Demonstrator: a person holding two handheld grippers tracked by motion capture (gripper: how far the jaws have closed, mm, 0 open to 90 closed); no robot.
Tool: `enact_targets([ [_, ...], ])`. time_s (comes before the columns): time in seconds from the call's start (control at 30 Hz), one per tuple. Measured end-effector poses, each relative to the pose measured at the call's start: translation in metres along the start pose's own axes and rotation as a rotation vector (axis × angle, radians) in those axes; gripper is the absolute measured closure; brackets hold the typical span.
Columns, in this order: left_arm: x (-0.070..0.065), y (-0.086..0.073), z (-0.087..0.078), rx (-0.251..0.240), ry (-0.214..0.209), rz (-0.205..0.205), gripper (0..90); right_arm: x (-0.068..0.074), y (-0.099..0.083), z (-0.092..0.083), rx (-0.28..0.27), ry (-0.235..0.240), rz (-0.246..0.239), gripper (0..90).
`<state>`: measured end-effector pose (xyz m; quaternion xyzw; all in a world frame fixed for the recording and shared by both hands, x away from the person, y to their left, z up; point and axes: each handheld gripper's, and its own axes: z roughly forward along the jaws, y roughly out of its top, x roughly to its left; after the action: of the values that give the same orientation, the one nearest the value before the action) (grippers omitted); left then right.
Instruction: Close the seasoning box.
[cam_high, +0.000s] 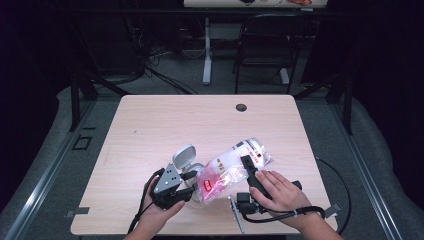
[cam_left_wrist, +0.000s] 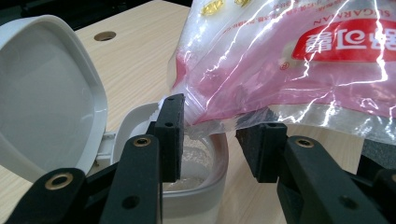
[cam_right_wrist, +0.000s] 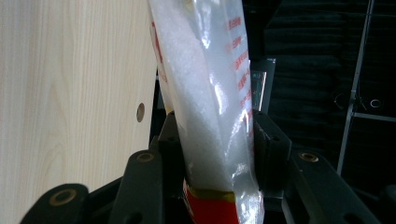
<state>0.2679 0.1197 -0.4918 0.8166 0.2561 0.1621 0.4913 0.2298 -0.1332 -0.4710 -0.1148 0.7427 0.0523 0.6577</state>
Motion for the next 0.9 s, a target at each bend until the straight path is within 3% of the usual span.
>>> enact_targets([
  [0.5,-0.0016,-0.0002,0.0008,0.001,-0.004,0.001,63.1,-0.0026,0.0015,-0.0022,0.005,0.004,-0.028,62.4],
  [0.9,-0.0017,-0.0006,0.0012,0.000,-0.008,-0.001,63.5,-0.0023,0.0035,-0.0025,-0.004,0.002,-0.024,64.8],
])
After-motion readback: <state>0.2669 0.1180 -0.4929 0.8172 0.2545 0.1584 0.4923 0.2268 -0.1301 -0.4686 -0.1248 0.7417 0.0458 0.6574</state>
